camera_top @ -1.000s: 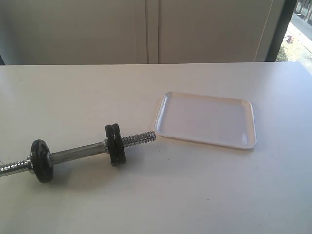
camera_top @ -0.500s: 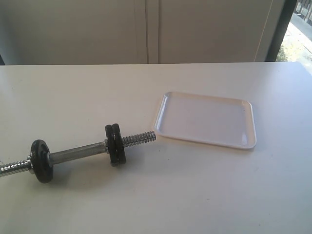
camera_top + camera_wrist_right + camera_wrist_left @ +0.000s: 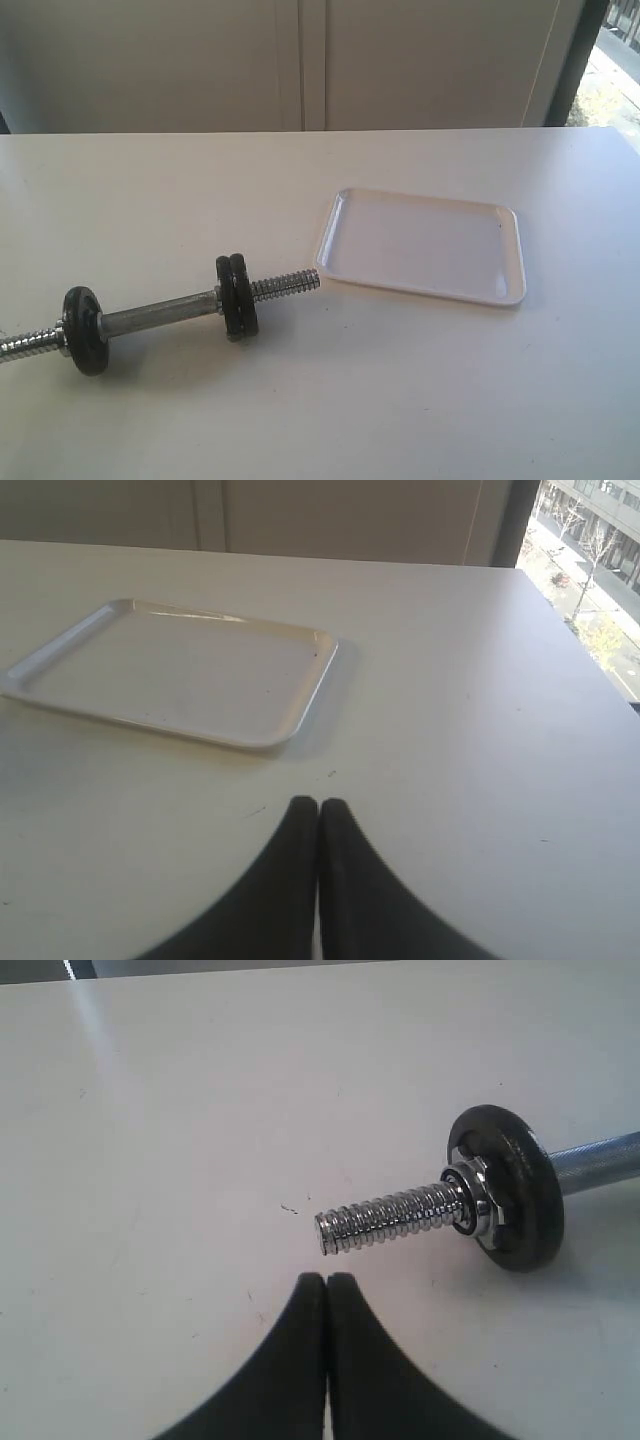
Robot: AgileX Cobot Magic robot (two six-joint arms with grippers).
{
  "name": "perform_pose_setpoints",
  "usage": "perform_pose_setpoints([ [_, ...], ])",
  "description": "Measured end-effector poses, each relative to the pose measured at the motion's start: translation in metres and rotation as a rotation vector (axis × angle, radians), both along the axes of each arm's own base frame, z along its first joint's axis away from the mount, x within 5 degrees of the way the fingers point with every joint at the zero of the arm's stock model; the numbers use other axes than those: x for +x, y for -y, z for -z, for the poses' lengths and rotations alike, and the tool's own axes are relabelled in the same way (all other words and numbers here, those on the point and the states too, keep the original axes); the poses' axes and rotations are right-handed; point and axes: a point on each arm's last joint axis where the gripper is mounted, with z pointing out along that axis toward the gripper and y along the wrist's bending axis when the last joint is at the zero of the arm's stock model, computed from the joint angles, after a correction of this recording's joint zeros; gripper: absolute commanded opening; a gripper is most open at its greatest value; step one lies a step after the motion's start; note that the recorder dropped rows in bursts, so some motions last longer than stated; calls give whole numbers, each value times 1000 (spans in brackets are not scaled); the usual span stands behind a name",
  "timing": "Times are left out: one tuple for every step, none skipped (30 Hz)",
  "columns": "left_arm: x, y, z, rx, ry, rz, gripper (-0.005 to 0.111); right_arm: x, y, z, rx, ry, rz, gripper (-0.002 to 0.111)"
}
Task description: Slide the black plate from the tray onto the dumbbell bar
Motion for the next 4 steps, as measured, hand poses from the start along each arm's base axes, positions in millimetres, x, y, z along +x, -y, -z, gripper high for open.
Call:
perform_pose_setpoints([
  [0,0,0,0,0,0,0,0,0,0,0,0,0,0],
  [0,0,0,0,0,0,0,0,0,0,0,0,0,0],
  [0,0,0,0,0,0,0,0,0,0,0,0,0,0],
  [0,0,0,0,0,0,0,0,0,0,0,0,0,0],
])
